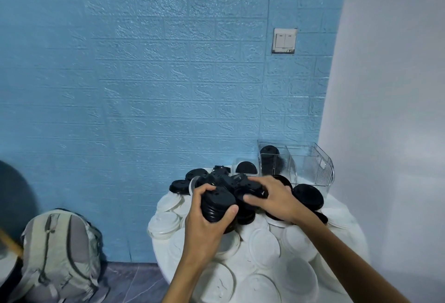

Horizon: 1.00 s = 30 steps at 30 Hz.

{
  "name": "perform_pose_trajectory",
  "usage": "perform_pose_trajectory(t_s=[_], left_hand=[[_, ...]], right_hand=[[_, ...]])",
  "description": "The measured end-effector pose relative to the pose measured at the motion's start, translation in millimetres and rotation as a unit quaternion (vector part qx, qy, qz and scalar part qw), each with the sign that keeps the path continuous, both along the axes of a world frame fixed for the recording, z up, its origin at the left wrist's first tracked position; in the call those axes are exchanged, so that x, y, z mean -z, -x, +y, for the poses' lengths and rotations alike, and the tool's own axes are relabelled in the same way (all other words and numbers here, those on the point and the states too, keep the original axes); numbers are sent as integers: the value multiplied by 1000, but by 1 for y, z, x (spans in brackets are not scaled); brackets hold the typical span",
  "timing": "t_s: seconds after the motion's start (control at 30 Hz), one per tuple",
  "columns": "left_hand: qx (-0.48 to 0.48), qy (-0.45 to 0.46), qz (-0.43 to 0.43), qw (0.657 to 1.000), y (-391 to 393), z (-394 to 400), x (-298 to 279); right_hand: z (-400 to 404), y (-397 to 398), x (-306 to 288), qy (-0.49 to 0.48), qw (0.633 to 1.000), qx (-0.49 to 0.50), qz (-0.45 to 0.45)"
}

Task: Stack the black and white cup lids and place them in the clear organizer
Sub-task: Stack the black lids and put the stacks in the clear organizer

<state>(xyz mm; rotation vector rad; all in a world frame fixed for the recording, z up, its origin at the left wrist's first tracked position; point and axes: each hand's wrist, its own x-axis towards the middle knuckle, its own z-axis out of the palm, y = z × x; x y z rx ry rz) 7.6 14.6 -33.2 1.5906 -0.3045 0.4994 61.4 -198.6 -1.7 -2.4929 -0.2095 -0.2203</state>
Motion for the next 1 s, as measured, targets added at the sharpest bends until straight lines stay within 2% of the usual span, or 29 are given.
perform_pose_trajectory(t_s=[0.1, 0.2, 0.3, 0.5, 0.63, 0.73, 0.9, 1.0], left_hand=[[-2, 20, 8, 1000, -2, 2, 5], [0, 43, 20, 999, -4, 5, 11], [3, 54, 33, 998, -6, 9, 16], [10, 60, 33, 998, -7, 8, 19], [11, 54, 37, 998, -6, 5, 21], [14, 54, 39, 998, -6, 3, 21], [23, 51, 33, 998, -6, 2, 18], [28, 41, 24, 998, -6, 1, 16]], right_hand=[[6, -5, 12, 115, 992, -6, 48], [12, -8, 19, 148, 989, 4, 1], [13, -11, 19, 117, 992, 5, -43], [2, -5, 11, -29, 998, -13, -53], [-1, 0, 6, -12, 999, -15, -41], [1, 3, 7, 20, 998, 13, -65], [4, 8, 0, -105, 991, -11, -88], [14, 20, -14, -254, 962, -69, -78]])
